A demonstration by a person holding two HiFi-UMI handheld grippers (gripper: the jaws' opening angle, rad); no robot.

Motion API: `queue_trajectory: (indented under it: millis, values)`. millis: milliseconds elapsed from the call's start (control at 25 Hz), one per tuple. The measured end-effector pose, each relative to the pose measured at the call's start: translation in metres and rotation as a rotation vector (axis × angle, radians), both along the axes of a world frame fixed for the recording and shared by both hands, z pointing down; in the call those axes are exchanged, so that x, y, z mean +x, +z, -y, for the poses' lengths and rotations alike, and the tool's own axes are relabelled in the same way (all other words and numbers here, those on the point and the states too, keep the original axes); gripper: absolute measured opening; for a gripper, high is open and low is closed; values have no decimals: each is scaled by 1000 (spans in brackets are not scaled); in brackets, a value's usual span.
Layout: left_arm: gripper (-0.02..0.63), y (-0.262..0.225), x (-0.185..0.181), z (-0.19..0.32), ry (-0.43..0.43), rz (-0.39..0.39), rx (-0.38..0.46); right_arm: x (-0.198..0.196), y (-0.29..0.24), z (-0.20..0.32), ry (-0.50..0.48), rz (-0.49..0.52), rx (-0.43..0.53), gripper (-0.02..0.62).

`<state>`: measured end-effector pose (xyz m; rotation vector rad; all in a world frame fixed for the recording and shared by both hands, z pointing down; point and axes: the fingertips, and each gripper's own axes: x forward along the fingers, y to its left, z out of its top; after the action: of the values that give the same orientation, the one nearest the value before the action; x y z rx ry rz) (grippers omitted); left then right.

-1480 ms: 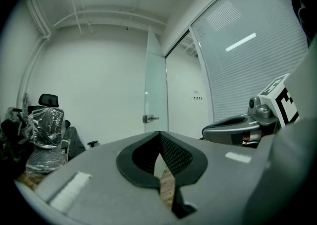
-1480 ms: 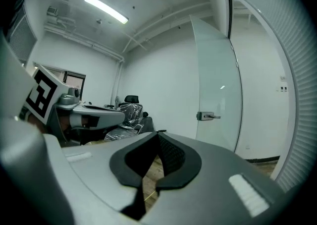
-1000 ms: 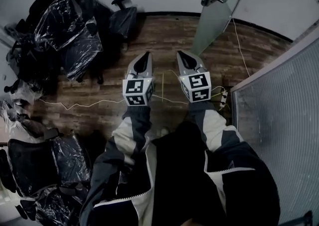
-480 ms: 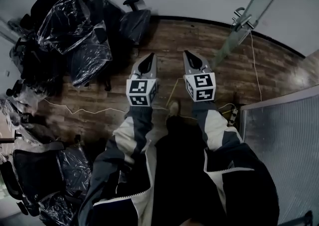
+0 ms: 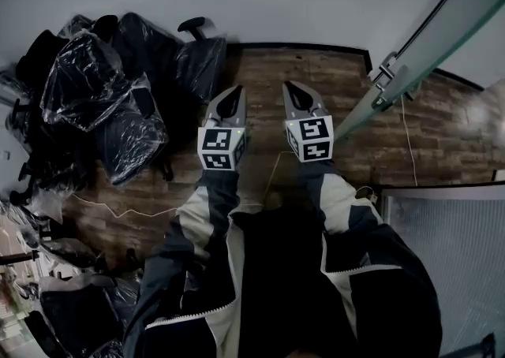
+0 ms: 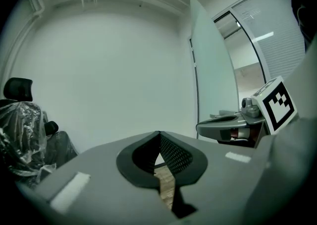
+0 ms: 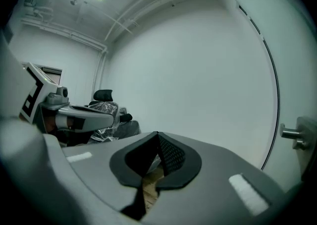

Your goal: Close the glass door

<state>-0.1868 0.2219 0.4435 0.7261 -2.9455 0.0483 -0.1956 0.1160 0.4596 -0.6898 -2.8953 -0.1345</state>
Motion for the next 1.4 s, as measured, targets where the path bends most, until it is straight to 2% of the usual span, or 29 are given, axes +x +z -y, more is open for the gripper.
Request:
queue_trajectory:
  millis: [200,360,520,760,880,960,1120,1400]
  values:
    - [5,3,-65,21,66,-24,12,-57,-2,30,88,-1,1,5]
    - [5,8,-117,53,179,-25,16,-99,4,59,191,-4,1,5]
    - [5,12,-169,93,336,-22,27,-134,6,95,347,-4,14,5]
    - [5,14,-222,159,651,-62,39,-154,1,154,672,-37,43,5]
    - [5,9,-227,186,789,-31,4,-152,-3,170,791,-33,50,5]
    - [5,3,-224,209,871,-20,26,-145,-5,183,859,-29,50,5]
    - [5,2,-200,254,1010,-48,55,-114,-14,213,985,-16,76,5]
    - [5,-4,-160,320,1169,-82,73,-74,-25,242,1086,-24,88,5]
